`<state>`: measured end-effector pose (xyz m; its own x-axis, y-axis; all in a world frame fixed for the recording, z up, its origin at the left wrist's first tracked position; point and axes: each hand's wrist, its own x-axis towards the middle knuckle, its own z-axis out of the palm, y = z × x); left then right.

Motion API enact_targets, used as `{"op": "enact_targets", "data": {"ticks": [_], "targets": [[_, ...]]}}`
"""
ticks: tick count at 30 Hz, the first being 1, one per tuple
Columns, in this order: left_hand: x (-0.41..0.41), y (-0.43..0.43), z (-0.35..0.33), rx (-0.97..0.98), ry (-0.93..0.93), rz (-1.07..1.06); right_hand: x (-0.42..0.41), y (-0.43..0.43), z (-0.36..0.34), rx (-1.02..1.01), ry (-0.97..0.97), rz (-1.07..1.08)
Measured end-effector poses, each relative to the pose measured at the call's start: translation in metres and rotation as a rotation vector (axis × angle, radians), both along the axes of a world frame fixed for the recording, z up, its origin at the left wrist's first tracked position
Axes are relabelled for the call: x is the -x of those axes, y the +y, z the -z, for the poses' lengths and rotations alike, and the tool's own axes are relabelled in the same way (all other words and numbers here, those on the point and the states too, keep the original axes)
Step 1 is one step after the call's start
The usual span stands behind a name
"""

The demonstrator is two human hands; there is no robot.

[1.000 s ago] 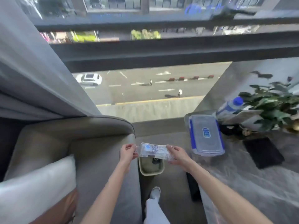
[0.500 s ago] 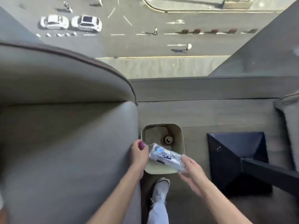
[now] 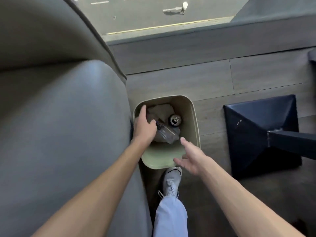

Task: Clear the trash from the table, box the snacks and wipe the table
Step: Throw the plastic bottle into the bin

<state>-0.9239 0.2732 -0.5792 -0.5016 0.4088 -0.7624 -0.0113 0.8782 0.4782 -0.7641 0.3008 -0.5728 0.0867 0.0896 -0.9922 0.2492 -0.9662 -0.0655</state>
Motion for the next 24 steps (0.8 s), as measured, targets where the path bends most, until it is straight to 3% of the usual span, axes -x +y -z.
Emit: {"op": "enact_targets", "data": {"ticks": [3, 7, 11, 14, 16, 20, 24], "targets": [[-0.005, -0.016, -0.038, -0.038, -0.041, 0.082, -0.006, -0.003, -0.036, -0.121, 0.022, -0.318], [-0.007, -0.036, -0.136, -0.085, -0.039, 0.194, -0.015, -0.005, -0.128, -0.311, 0.0, -0.69], [-0.012, -0.044, -0.26, 0.0, 0.148, 0.522, -0.022, -0.002, -0.252, -0.396, 0.017, -0.909], [-0.026, -0.047, -0.353, 0.056, 0.314, 0.761, -0.036, -0.001, -0.348, -0.574, 0.011, -1.093], [-0.04, -0.048, -0.411, 0.038, 0.391, 0.838, -0.051, -0.004, -0.406, -0.668, 0.021, -1.084], [-0.085, -0.046, -0.508, -0.039, 0.465, 0.875, -0.098, -0.017, -0.506, -0.808, 0.047, -0.853], [-0.153, -0.044, -0.578, -0.117, 0.567, 1.048, -0.171, -0.046, -0.57, -0.977, -0.059, -0.758]]}}
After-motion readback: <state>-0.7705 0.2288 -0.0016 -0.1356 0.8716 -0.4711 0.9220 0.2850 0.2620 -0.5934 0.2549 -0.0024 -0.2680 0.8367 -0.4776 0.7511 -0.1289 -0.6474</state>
